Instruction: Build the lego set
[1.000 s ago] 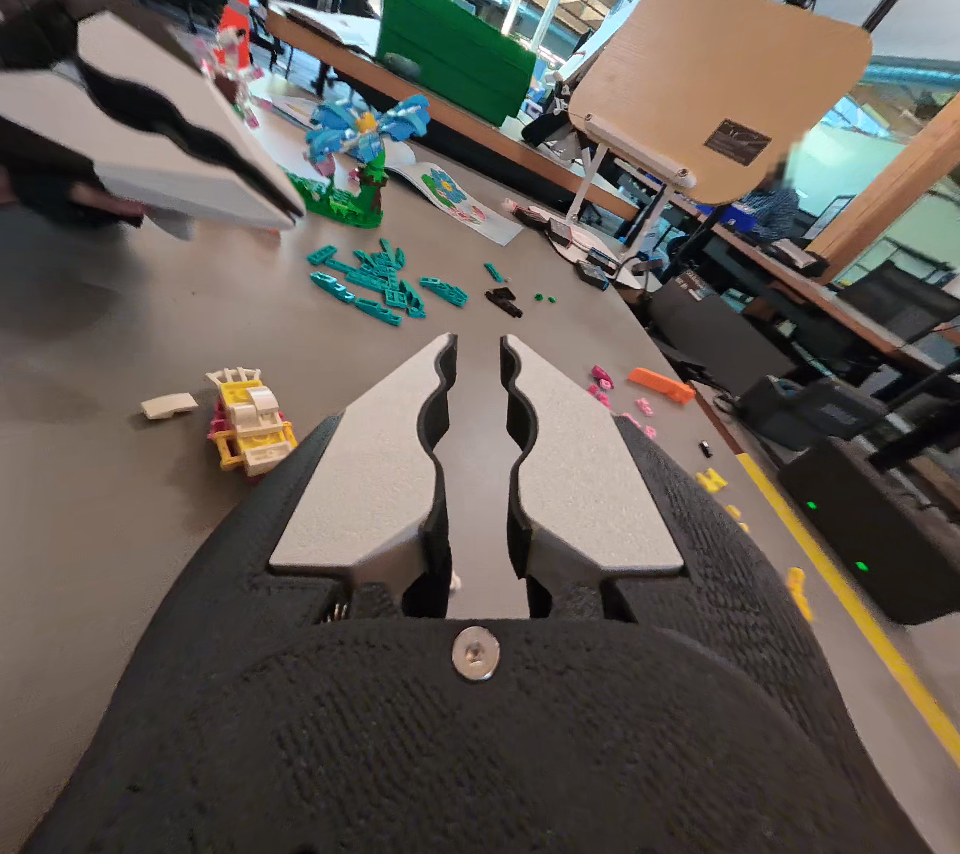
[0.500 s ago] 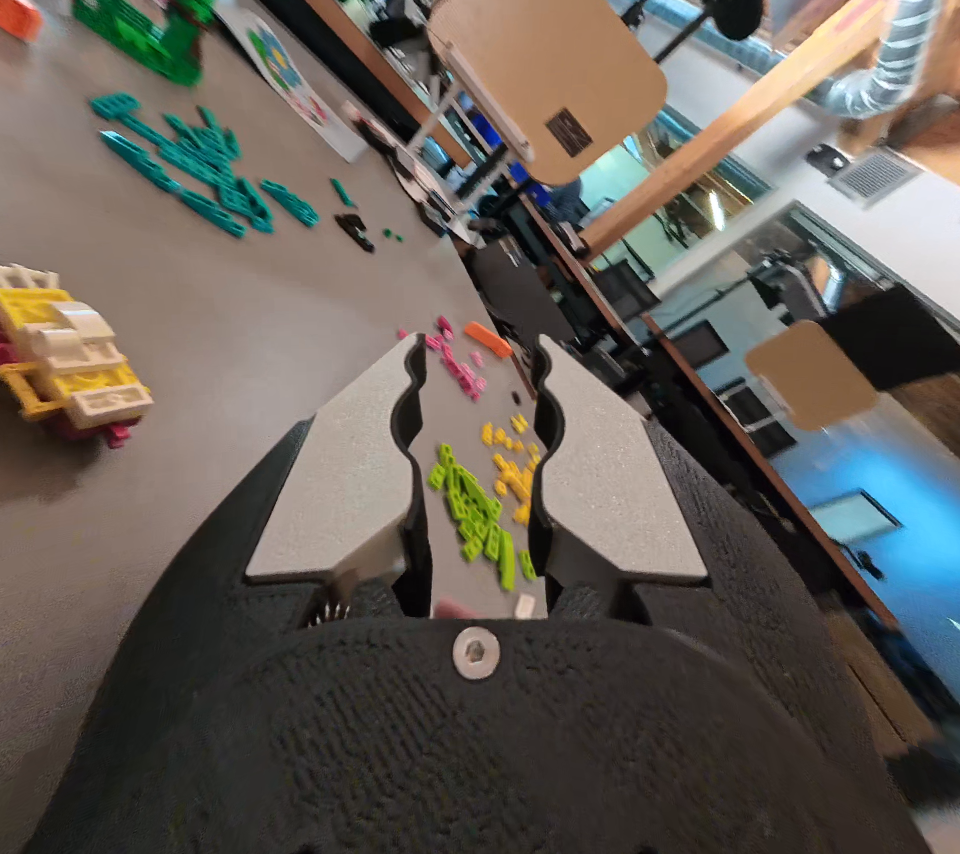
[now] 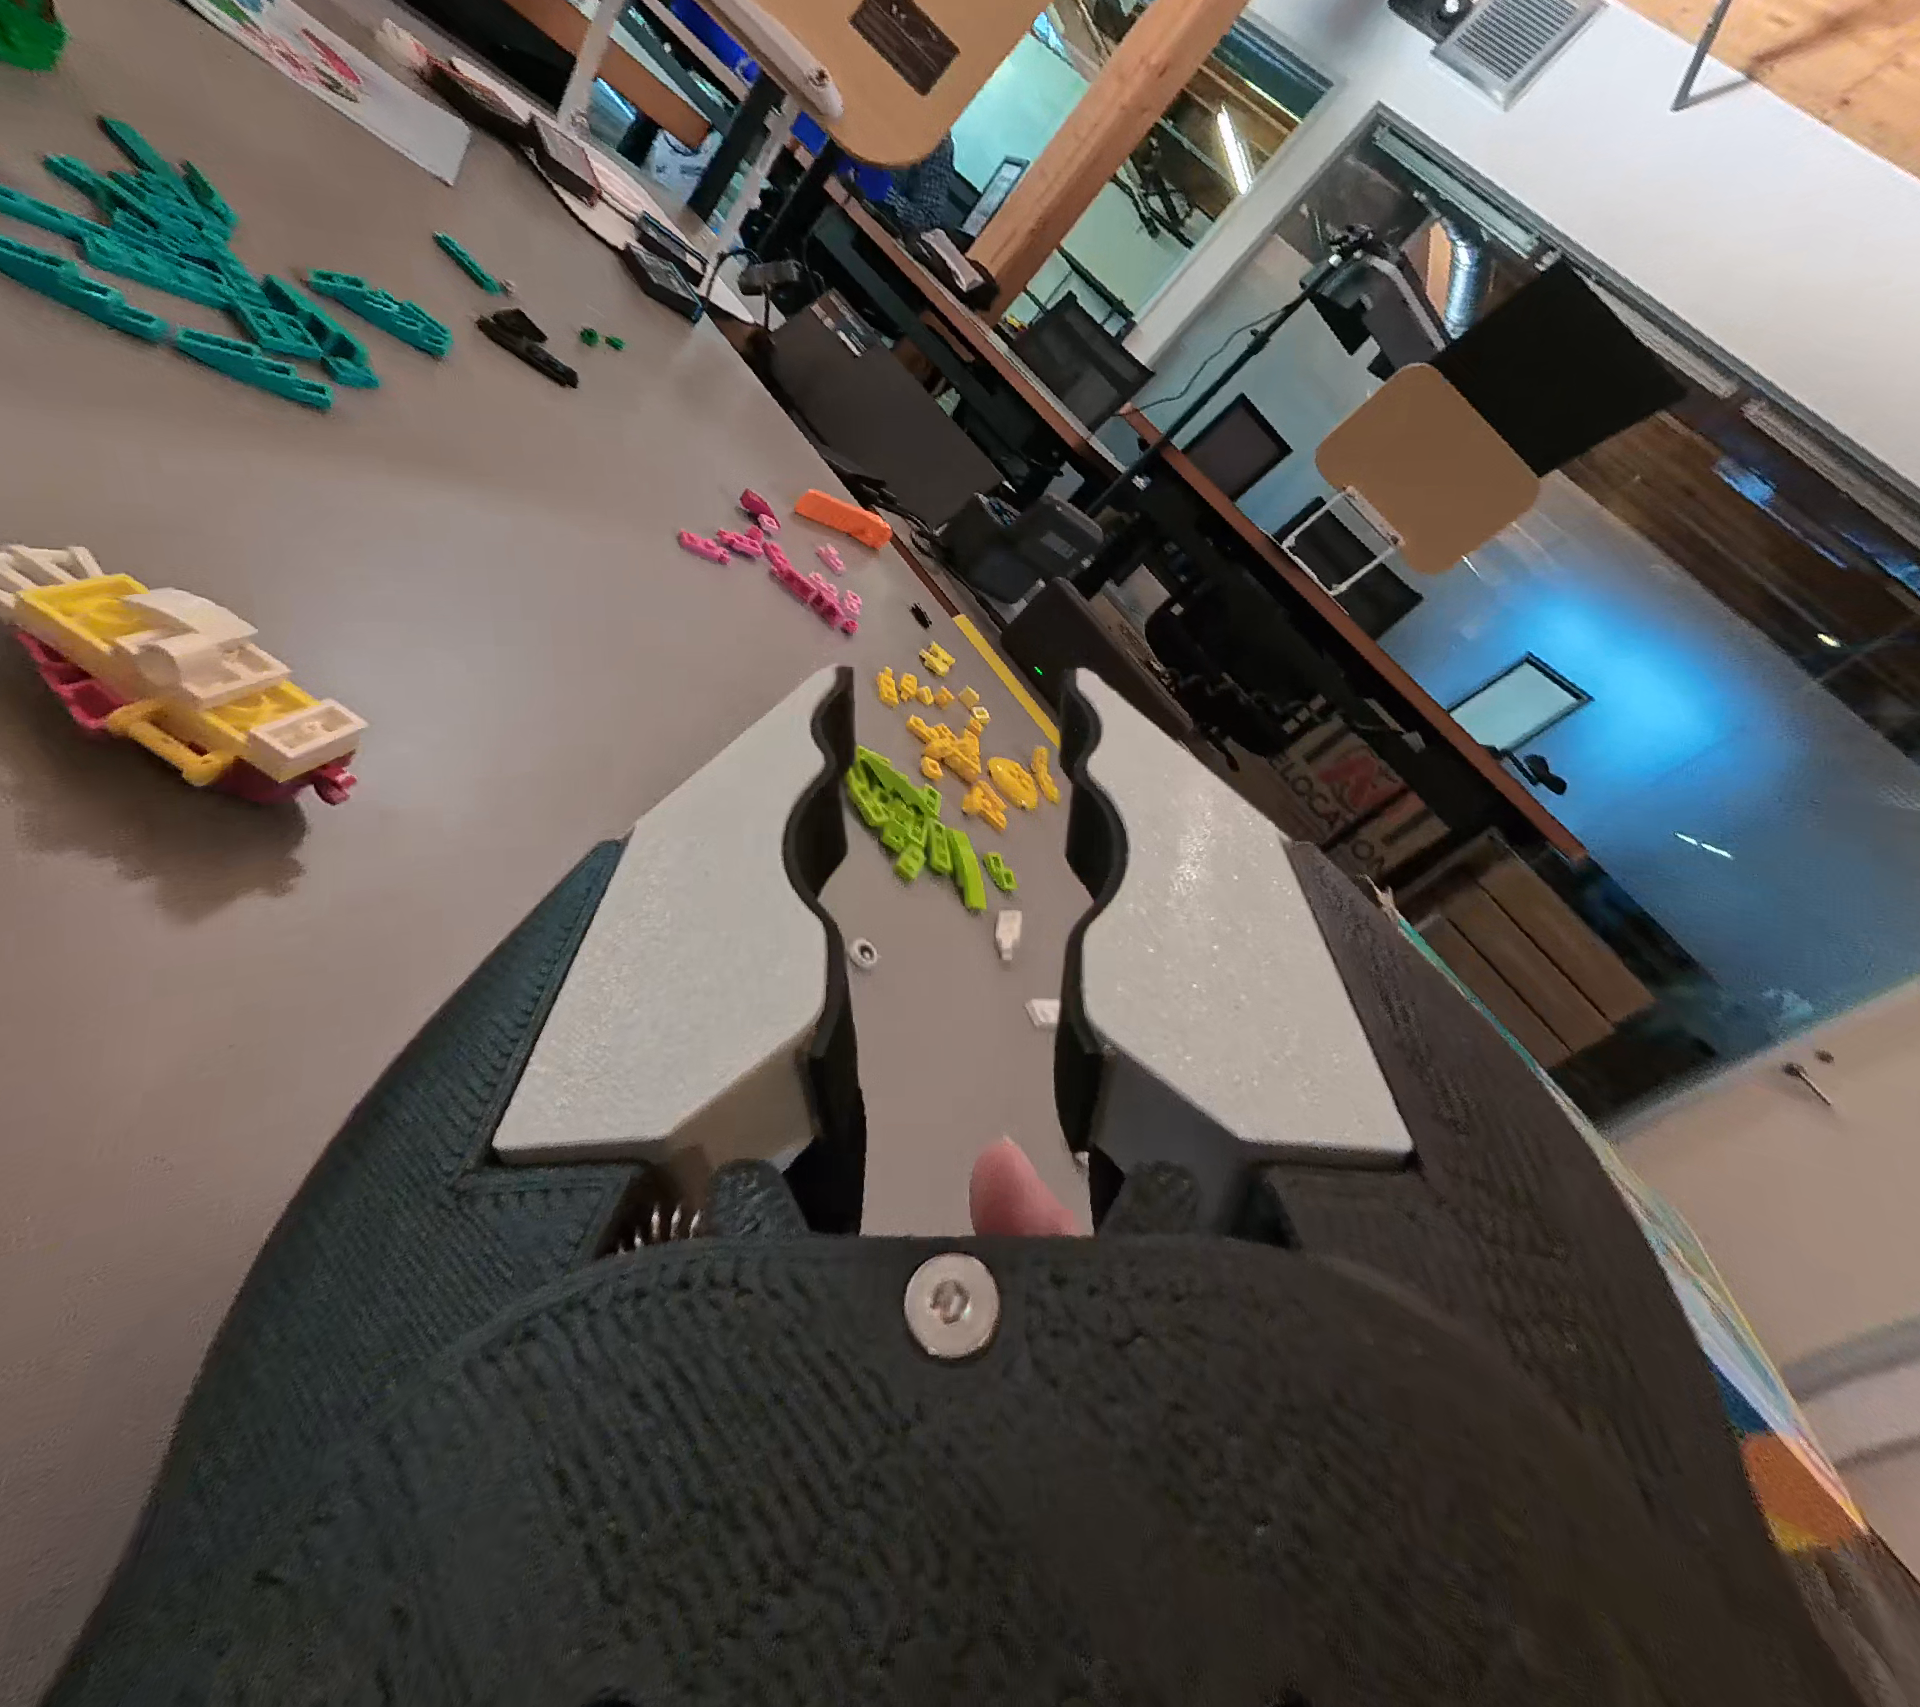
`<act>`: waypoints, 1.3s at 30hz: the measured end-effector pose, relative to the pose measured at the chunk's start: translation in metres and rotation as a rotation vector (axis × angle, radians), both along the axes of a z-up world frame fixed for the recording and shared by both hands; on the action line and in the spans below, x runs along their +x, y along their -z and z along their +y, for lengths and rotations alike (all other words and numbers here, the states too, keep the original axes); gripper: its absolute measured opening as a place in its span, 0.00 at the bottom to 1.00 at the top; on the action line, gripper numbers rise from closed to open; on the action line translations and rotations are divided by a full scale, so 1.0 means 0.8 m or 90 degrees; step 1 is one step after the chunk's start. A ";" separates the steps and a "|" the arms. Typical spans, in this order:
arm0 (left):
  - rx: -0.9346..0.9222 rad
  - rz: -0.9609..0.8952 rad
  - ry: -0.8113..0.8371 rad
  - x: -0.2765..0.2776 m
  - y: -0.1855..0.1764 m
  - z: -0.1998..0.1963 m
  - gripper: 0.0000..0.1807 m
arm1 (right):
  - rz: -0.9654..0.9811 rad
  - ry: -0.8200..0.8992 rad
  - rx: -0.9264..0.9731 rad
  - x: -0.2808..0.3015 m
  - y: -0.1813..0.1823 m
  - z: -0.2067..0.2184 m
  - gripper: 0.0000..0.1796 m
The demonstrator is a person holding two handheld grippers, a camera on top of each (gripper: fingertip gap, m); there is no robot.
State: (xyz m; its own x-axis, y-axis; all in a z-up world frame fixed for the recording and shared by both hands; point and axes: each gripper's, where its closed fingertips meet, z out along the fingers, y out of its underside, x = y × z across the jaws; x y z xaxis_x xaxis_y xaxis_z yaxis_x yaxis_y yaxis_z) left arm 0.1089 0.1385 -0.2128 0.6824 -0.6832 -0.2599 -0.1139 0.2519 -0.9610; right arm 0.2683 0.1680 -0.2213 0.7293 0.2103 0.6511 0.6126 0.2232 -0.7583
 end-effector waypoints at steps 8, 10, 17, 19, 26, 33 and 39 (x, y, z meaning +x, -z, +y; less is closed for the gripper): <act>0.011 0.001 0.006 0.001 -0.001 -0.004 0.39 | 0.066 0.066 -0.036 0.038 0.008 0.007 0.21; 0.011 -0.003 0.007 0.000 -0.002 -0.004 0.39 | 0.064 0.067 -0.037 0.038 0.008 0.007 0.21; 0.002 -0.012 0.009 -0.001 -0.002 -0.002 0.37 | 0.083 0.048 -0.071 0.034 0.016 0.011 0.18; -0.001 -0.011 0.009 -0.001 -0.002 -0.002 0.37 | 0.101 0.040 -0.079 0.034 0.016 0.013 0.18; 0.001 -0.014 0.010 -0.002 -0.003 -0.002 0.36 | 0.164 -0.004 -0.050 0.031 -0.001 0.019 0.15; -0.007 -0.009 0.014 0.001 -0.001 -0.001 0.33 | 0.172 -0.064 -0.048 0.010 -0.006 0.016 0.15; -0.013 0.006 0.017 0.005 0.003 0.001 0.32 | 0.212 -0.142 -0.110 -0.018 0.000 0.010 0.10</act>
